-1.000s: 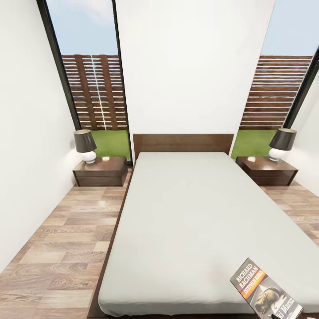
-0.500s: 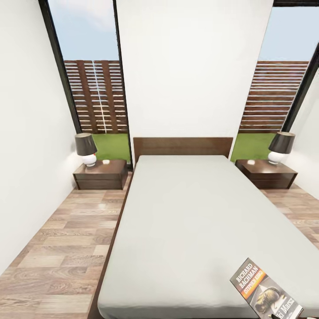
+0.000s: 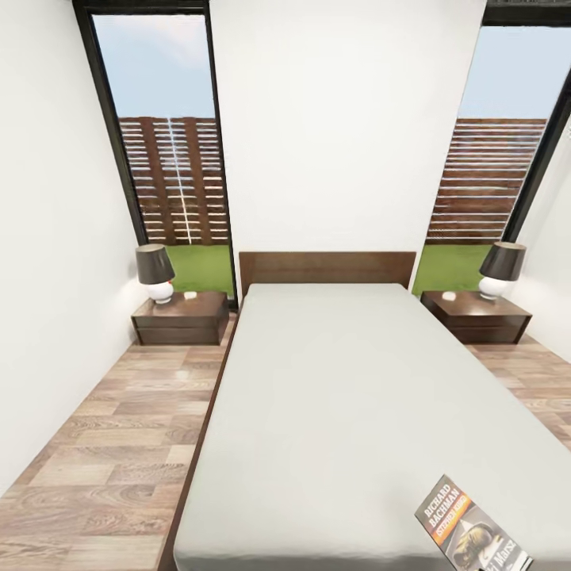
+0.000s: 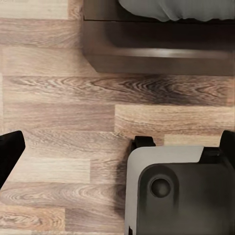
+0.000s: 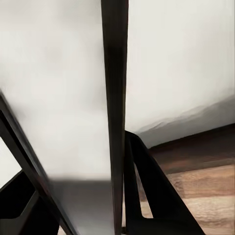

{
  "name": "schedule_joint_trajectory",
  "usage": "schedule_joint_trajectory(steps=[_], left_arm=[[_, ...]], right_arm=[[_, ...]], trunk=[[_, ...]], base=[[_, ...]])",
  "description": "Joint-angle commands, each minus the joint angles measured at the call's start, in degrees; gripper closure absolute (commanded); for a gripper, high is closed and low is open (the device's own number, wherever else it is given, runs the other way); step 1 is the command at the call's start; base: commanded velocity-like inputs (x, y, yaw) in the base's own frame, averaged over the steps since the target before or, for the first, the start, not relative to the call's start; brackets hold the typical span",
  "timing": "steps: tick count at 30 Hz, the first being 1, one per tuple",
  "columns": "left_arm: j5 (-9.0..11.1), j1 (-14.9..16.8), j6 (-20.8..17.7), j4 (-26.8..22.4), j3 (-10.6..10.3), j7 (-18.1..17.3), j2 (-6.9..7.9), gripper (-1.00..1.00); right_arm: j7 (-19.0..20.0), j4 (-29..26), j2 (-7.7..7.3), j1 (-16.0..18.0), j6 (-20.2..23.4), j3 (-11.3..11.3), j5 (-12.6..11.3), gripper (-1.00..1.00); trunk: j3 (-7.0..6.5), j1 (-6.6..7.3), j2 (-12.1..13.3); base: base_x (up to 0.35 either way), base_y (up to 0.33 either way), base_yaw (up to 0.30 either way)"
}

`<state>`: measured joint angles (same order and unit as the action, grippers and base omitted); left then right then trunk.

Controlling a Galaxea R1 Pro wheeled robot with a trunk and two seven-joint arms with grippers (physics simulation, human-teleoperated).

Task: In the bedroom, move the book from the bed onto either nightstand, and place the two sandals side by side next to the bed.

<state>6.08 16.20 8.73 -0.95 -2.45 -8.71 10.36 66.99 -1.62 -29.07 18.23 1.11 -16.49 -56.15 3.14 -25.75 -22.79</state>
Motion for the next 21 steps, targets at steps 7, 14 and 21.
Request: schedule_joint_trajectory(steps=[7,14,21], left_arm=[[0.6,0.0,0.1,0.1,-0.3,-0.3,0.0,-1.0],[0.6,0.0,0.1,0.1,-0.3,-0.3,0.0,-1.0],[0.6,0.0,0.1,0.1,-0.3,-0.3,0.01,-1.0]], right_arm=[[-0.5,0.0,0.23,0.1,0.1,-0.4,-0.5,1.0],[-0.5,-0.1,0.24,0.1,0.1,-0.4,-0.6,1.0],[-0.5,-0.1,0.24,0.1,0.1,-0.3,-0.6,1.0]], trunk=[[-0.52,-0.04,-0.1],[-1.17,-0.04,-0.1],[-1.71,-0.04,-0.1]], base=[[0.0,0.0,0.0],[0.0,0.0,0.0],[0.0,0.0,0.0]])
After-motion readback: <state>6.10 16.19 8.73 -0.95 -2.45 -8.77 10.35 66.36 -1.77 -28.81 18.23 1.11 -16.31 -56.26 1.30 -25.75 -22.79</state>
